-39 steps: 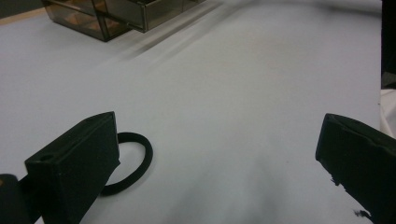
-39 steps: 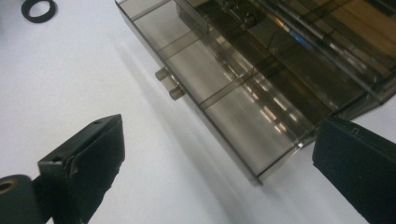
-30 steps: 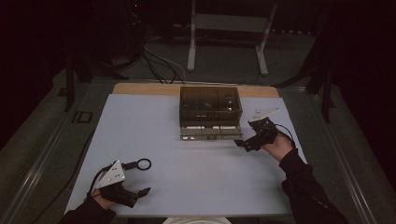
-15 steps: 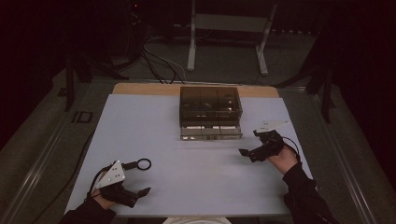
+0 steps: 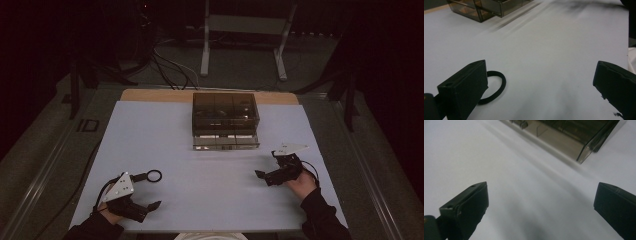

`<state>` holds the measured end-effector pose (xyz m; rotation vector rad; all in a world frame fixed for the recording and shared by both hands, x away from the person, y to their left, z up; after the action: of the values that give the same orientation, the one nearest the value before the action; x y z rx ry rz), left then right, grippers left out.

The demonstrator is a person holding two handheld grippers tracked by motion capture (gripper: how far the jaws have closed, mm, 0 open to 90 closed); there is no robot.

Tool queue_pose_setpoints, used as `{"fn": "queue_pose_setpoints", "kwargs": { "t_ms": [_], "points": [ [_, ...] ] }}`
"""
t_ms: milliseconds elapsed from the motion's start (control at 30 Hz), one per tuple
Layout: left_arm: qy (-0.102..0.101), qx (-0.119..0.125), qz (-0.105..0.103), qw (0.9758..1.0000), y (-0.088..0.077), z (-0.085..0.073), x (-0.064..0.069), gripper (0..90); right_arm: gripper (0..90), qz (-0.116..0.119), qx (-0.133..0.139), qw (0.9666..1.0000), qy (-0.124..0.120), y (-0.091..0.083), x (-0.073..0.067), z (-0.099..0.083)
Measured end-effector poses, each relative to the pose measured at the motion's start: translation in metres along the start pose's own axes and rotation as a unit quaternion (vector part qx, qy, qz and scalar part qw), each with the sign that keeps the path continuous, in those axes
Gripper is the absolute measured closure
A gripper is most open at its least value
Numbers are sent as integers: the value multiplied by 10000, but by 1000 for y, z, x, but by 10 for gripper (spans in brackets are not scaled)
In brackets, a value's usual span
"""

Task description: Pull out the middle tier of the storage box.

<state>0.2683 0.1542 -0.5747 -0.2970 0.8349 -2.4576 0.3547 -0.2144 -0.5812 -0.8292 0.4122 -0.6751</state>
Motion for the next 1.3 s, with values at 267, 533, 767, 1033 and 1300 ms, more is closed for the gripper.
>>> {"fn": "queue_pose_setpoints", "kwargs": {
  "t_ms": [267, 533, 767, 1033, 1300],
  "points": [
    [-1, -12, -6, 10000, 0, 0, 0, 10, 0, -36, -71, 10000, -28, 5, -9, -16],
    [5, 10, -2, 10000, 0, 0, 0, 10, 0, -180, 118, 9998, 59, 3, -12, -26],
    [10, -9, -3, 10000, 0, 0, 0, 10, 0, -313, 258, 9991, 138, 0, -13, -29],
    [9, -31, -4, 10000, 1, 0, 0, 10, 0, -423, 312, 9986, 65, 3, -10, -26],
    [14, -28, -6, 10000, 1, 0, 0, 11, 0, -396, 300, 9988, 30, 4, -11, -27]
  ]
}}
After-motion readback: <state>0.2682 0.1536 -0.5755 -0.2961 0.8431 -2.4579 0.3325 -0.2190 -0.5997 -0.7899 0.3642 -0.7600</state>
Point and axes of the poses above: each handheld gripper's, and its own axes: y roughly forward along the jaws, z roughly out of its top, x roughly to its right, the point moved 10 cm from there along y, roughly forward along the jaws, and after that the axes turned 8 degrees about -x, right-handed, at the moved point
